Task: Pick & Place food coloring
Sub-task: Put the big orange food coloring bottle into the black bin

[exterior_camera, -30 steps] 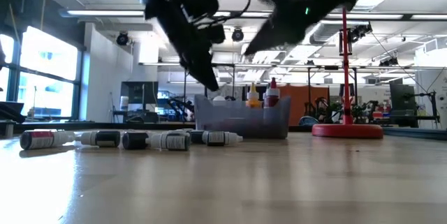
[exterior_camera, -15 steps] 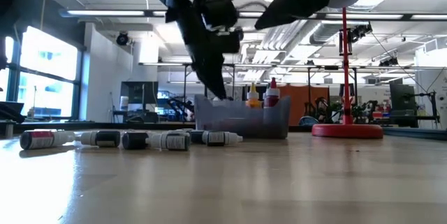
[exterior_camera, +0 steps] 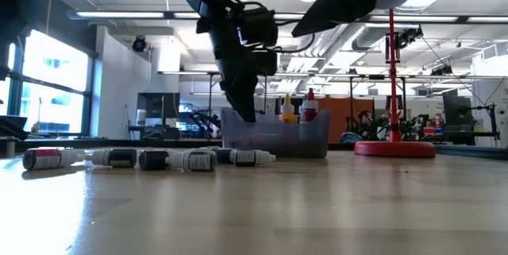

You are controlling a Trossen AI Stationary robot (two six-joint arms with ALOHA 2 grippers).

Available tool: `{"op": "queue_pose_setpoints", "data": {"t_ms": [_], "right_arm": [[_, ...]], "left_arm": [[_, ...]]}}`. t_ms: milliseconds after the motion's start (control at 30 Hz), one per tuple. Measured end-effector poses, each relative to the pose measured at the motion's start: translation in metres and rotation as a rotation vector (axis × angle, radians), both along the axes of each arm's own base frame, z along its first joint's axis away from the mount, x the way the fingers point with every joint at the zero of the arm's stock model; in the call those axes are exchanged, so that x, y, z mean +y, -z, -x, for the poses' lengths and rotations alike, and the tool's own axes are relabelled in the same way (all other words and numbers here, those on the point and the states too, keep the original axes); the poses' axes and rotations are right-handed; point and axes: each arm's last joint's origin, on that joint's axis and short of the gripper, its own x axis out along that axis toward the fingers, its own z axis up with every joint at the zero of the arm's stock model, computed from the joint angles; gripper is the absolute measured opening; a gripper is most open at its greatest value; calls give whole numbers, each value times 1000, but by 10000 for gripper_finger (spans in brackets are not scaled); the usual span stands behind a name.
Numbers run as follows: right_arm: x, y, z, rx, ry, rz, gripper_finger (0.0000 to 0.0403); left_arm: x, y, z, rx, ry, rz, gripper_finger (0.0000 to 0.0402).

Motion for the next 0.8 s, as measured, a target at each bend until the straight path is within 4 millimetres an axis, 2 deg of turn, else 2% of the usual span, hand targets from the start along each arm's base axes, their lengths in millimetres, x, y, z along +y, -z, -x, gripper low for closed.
{"op": "queue_pose_setpoints", "data": {"t_ms": [333,800], "right_arm": [[0,1,1,10,6,-19,199],[1,2,1,1,21,-76,199]], "left_arm": [[-3,11,7,56,-41,58,193],[-4,23,8,9,-57,53,193]]}}
